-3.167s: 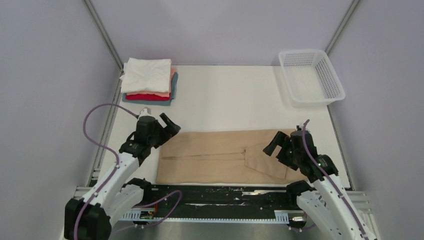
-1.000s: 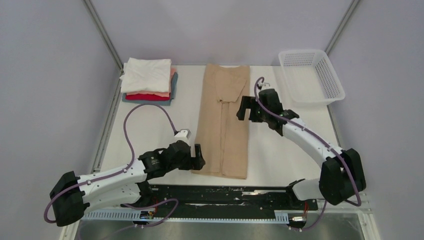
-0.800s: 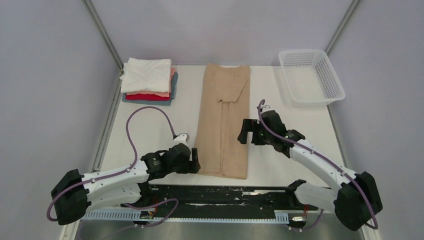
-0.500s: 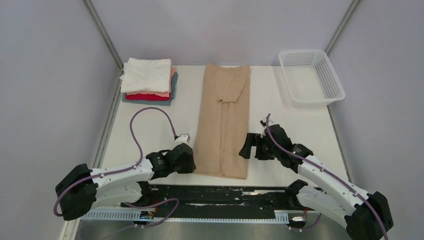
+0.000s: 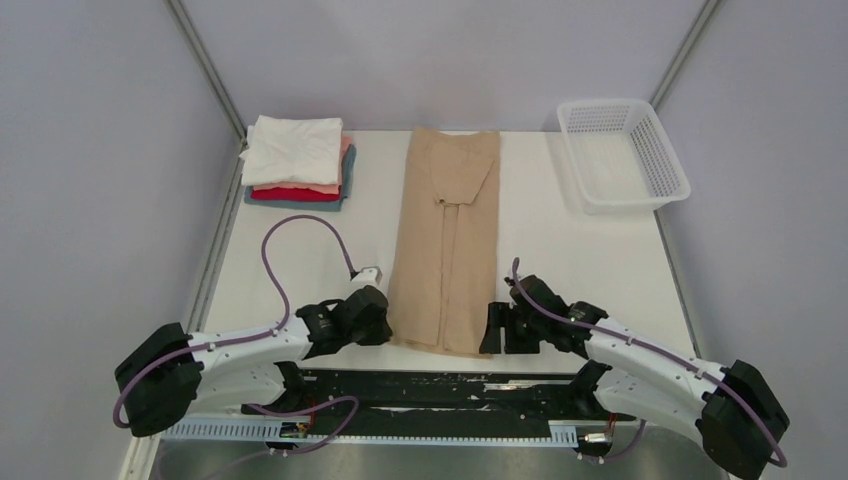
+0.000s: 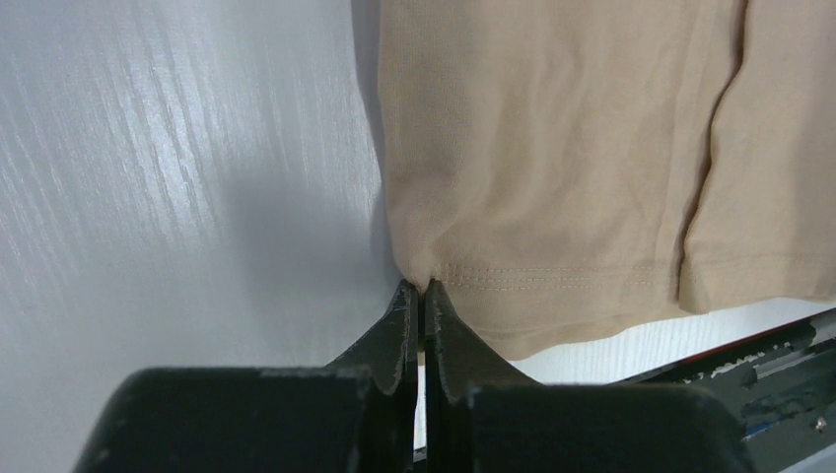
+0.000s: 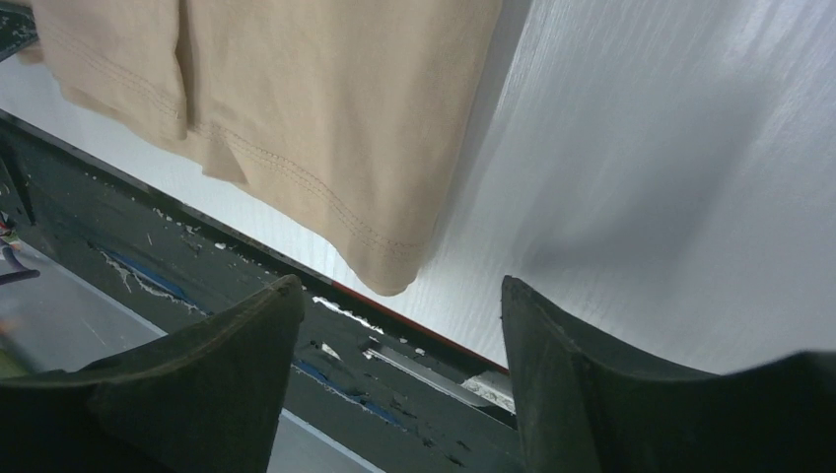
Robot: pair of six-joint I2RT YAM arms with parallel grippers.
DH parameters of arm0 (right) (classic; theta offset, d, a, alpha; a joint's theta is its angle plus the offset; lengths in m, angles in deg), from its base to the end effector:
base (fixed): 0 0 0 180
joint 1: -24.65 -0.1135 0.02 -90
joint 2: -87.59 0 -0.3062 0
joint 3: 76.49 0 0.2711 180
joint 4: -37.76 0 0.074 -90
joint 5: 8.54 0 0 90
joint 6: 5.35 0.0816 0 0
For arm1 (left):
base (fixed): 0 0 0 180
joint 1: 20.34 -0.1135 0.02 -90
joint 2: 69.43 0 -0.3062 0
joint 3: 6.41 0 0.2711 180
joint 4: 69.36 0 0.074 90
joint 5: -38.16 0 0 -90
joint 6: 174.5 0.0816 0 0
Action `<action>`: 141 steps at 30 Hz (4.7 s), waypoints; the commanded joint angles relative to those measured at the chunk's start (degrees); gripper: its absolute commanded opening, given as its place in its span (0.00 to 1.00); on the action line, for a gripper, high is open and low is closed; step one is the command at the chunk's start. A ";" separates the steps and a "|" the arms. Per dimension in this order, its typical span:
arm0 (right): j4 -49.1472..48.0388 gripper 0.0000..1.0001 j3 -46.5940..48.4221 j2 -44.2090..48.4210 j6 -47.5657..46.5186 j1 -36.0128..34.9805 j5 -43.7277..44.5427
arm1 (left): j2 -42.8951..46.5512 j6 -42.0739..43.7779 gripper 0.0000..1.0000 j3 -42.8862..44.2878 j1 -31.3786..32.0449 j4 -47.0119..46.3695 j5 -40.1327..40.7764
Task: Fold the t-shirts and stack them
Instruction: Grab the bottom of the folded rectangular tshirt with both arms, then fold the folded rectangular tshirt in 1/3 of the way, then grab one side of the 2/3 rectangular tshirt with both arms
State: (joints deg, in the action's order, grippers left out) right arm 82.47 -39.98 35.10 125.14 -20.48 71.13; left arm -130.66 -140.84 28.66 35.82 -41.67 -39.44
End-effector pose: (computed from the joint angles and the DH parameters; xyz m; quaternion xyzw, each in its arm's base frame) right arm 0.1094 0.1306 0.1472 -0.0618 0.9618 0.2351 0.1257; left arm 0.1296 -0.1619 0.1383 -0.0350 0.9450 -0.1994 0.2567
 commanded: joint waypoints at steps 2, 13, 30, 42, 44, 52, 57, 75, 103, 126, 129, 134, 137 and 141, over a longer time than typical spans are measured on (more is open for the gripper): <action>-5.51 0.55 -1.45 -3.01 3.62 -1.25 -2.95 | 2.04 -1.43 0.00 -2.45 -0.12 -0.26 -0.79; -4.24 0.00 -4.35 2.71 3.36 -3.52 -8.23 | 9.30 -2.27 0.00 -6.80 1.27 3.42 -8.04; -4.95 0.00 11.06 0.28 -2.41 -2.06 18.78 | 9.52 9.14 0.00 5.68 -3.76 -4.32 3.15; -24.29 0.00 21.58 -18.68 -7.03 13.97 15.62 | -19.05 17.47 0.00 27.28 -18.79 -10.61 1.86; -24.61 0.00 23.79 -21.47 -7.90 15.35 15.76 | -22.67 18.35 0.00 30.69 -20.73 -10.11 0.02; -26.47 0.00 29.22 -31.27 -10.84 19.74 12.62 | -31.59 22.30 0.00 39.05 -25.80 -9.40 -3.74; -26.71 0.00 31.54 -34.69 -11.52 21.51 12.13 | -36.42 24.08 0.00 43.12 -27.45 -8.77 -6.23; -28.43 0.32 42.20 -48.22 -13.99 29.18 5.53 | -47.77 28.42 0.64 56.36 -32.20 -6.34 -15.71; -33.45 0.64 10.33 -29.53 2.00 25.78 -6.16 | -30.36 13.33 0.86 21.51 -32.69 -15.48 -25.89; -35.04 0.04 5.56 -30.05 2.83 25.25 -7.42 | -30.80 12.28 0.00 17.27 -31.39 -18.27 -28.49; -32.65 0.00 3.40 -24.78 2.10 24.59 -11.07 | -26.45 12.50 0.00 14.35 -30.33 -18.03 -29.23; -24.47 0.00 -0.11 -14.48 0.18 23.38 -20.43 | -13.11 11.21 0.00 6.55 -27.72 -17.75 -32.75; -20.00 0.00 -1.18 -8.10 -0.95 22.99 -27.69 | -2.01 10.31 0.00 2.69 -27.00 -16.04 -36.64; -15.16 0.00 -0.26 -1.22 -2.44 22.69 -37.07 | 11.84 10.61 0.00 -0.35 -26.40 -9.53 -40.99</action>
State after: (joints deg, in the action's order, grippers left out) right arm 61.46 -41.22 28.41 125.20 2.76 46.94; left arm -130.27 -129.67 29.80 8.74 -56.41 -74.30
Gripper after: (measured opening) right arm 0.022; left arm 0.017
